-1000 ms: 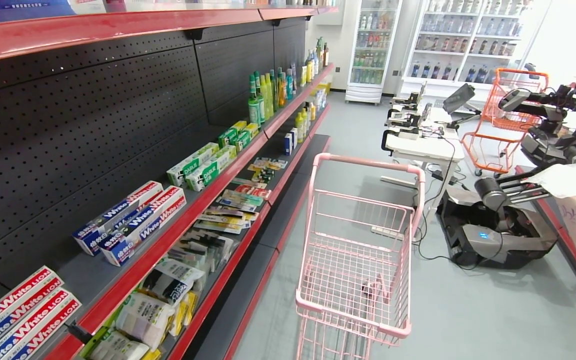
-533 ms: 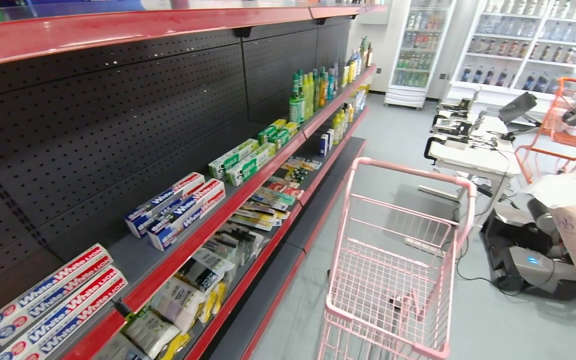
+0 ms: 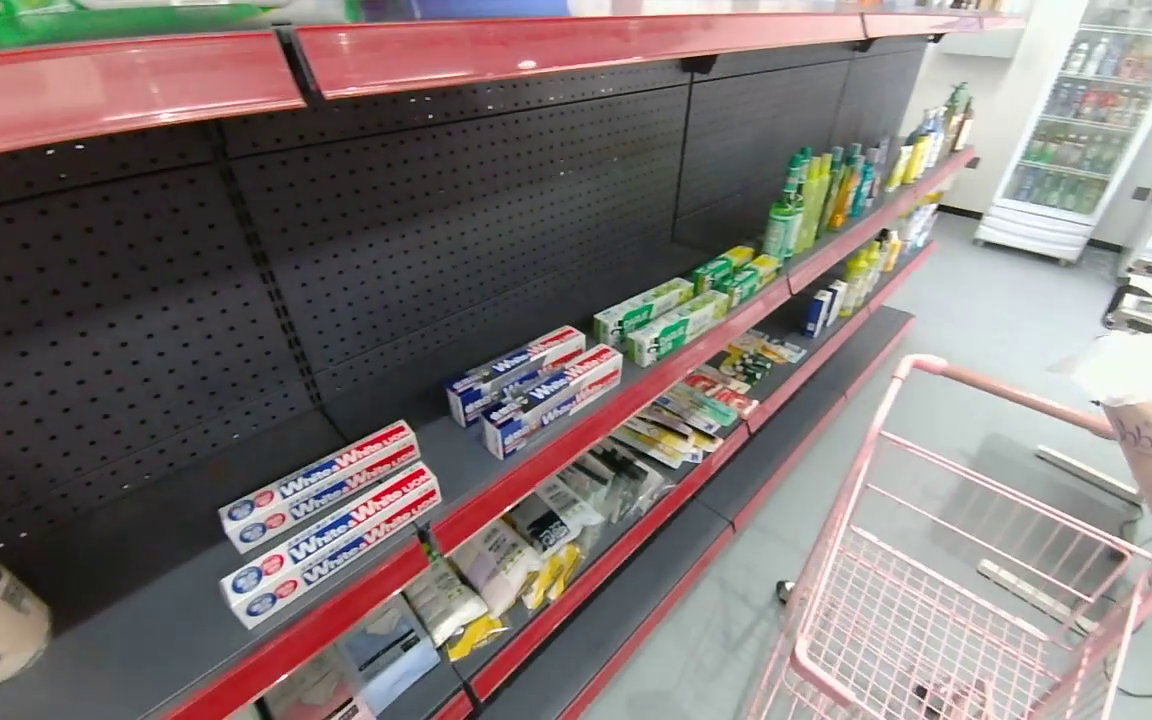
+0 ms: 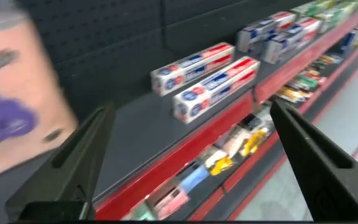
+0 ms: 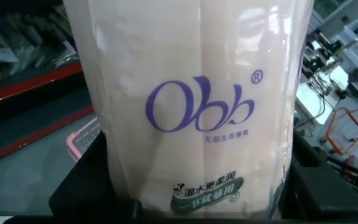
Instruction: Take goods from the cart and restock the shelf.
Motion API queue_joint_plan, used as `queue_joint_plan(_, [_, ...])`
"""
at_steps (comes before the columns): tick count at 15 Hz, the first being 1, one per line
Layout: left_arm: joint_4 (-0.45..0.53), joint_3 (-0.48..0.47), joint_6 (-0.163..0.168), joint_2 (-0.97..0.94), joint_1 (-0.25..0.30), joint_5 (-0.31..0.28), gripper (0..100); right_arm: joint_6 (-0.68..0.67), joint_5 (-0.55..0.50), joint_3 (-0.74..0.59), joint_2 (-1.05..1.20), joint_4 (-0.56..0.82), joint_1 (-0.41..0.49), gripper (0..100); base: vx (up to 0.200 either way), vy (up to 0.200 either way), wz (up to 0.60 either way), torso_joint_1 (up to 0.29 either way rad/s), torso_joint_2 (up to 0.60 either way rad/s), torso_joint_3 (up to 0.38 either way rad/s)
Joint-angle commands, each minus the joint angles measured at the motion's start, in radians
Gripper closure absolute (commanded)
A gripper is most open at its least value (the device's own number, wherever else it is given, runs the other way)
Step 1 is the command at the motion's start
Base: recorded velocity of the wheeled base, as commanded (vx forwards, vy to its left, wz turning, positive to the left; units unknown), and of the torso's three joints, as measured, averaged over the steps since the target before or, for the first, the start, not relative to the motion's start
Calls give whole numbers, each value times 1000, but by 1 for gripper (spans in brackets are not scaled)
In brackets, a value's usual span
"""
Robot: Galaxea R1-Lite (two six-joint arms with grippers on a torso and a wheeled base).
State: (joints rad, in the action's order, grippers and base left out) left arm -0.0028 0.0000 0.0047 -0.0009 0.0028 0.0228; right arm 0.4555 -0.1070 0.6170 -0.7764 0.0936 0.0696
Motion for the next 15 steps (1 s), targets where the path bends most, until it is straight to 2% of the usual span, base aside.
queue_joint_plan(1, [0,0,0,1,0,0,0,11,1,-3,2,1,-2,100,0,0,600,2,2,2])
queue_joint_plan(15, [0,0,0,1,0,0,0,20,7,-5,-3,1,-33,100,0,0,600,2,3,3])
